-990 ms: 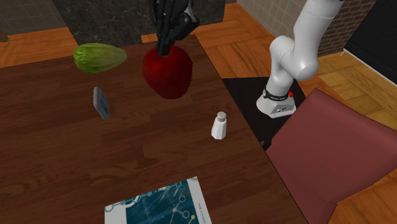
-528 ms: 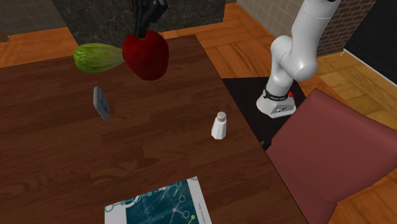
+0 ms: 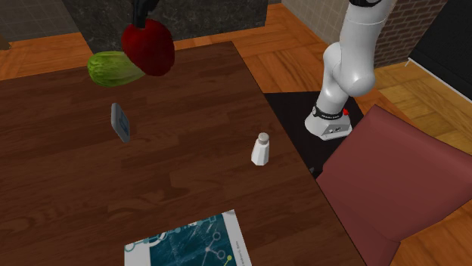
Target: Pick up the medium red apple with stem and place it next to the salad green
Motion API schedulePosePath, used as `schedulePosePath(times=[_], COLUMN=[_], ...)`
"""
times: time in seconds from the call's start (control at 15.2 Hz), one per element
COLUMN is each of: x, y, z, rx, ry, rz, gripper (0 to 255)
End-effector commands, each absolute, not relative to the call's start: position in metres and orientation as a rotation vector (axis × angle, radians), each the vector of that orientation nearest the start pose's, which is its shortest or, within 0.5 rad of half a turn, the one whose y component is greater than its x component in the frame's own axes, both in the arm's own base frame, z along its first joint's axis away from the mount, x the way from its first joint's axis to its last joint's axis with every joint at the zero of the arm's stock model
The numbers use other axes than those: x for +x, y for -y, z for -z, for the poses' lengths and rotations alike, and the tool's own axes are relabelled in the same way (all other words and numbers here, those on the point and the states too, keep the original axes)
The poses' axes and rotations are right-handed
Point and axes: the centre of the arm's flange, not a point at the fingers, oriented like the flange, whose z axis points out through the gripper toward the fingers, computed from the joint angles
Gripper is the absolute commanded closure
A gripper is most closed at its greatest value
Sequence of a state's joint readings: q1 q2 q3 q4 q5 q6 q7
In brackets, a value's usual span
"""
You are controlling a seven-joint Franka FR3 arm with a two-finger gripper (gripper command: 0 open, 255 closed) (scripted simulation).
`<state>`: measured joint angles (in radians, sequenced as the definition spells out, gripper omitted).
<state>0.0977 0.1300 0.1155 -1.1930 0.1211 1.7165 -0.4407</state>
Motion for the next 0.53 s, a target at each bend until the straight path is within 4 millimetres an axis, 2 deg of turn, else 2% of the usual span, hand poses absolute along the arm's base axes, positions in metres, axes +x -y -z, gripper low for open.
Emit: schedulePosePath(times=[0.0, 0.33, 0.4, 0.46], x=[0.598, 0.640, 0.656, 0.656], y=[-0.109, -0.059, -0.041, -0.041], z=[-0.745, -0.744, -0.743, -0.738], rx=[-2.828, -2.828, -2.828, -2.828], ry=[0.965, 0.965, 0.965, 0.965], rz=[0.618, 0.618, 0.618, 0.618], gripper=[255, 255, 255, 255])
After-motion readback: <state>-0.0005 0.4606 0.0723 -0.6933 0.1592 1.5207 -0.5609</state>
